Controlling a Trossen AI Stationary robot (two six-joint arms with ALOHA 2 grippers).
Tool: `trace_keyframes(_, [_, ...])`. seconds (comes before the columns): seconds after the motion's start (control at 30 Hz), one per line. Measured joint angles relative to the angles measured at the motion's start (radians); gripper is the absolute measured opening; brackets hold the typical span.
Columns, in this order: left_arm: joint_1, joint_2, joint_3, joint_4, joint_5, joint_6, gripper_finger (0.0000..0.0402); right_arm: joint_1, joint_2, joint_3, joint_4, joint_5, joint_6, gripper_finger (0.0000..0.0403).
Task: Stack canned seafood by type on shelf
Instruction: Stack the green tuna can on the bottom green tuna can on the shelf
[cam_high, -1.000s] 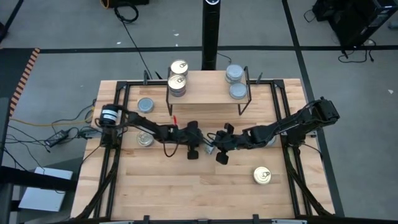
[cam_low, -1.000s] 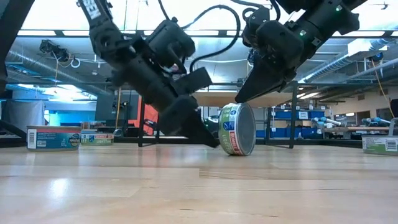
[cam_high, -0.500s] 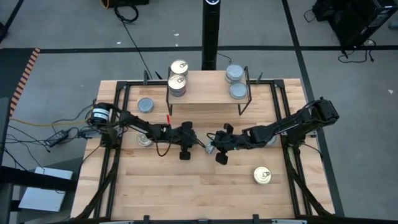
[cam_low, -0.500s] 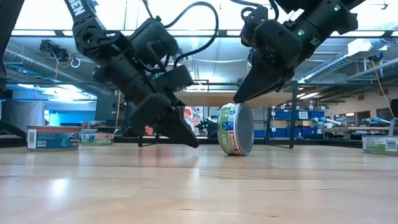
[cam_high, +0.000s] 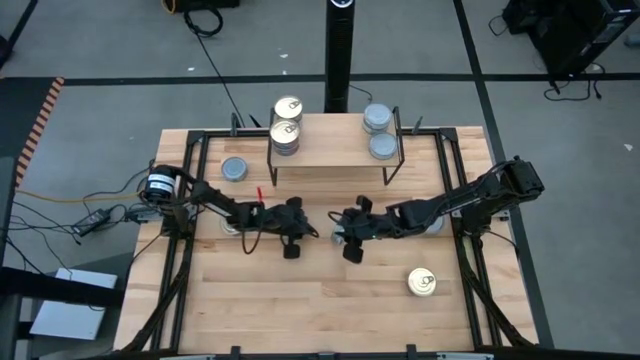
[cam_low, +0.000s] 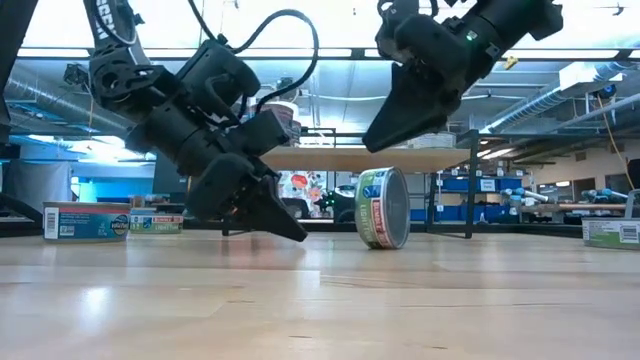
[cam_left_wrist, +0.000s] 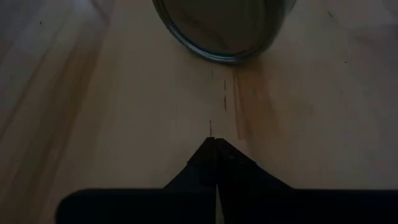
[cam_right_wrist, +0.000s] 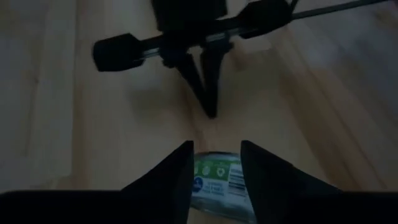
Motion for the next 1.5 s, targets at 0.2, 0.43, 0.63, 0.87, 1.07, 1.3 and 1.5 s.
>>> trace_keyframes(0.2, [-0.015, 0.000, -0.060, 0.118, 0.000, -0.003, 0.0004, 0.000, -0.002, 0.072, -0.100, 0.035, -0.019, 0.0172])
trace_keyframes(0.43, [-0.025, 0.000, -0.129, 0.271, 0.000, -0.002, 0.0004, -0.002, -0.002, 0.116, -0.143, 0.036, -0.065, 0.0183])
trace_keyframes(0.63, [-0.025, 0.000, -0.138, 0.288, 0.000, -0.001, 0.0004, -0.023, -0.003, 0.123, -0.204, 0.025, -0.138, 0.0186])
trace_keyframes(0.87, [-0.025, 0.000, -0.138, 0.291, 0.000, 0.000, 0.0004, -0.058, -0.003, 0.196, -0.420, -0.012, -0.233, 0.0209])
trace_keyframes(1.07, [-0.025, 0.000, -0.138, 0.295, 0.000, 0.019, 0.0004, -0.058, -0.003, 0.271, -0.498, -0.084, -0.286, 0.0249])
trace_keyframes(1.3, [-0.025, 0.000, -0.138, 0.291, 0.000, 0.019, 0.0004, -0.057, -0.003, 0.286, -0.508, -0.085, -0.235, 0.0299])
trace_keyframes(1.5, [-0.025, 0.000, -0.138, 0.293, 0.000, 0.022, 0.0004, -0.057, 0.051, 0.319, -0.536, -0.111, -0.221, 0.0307])
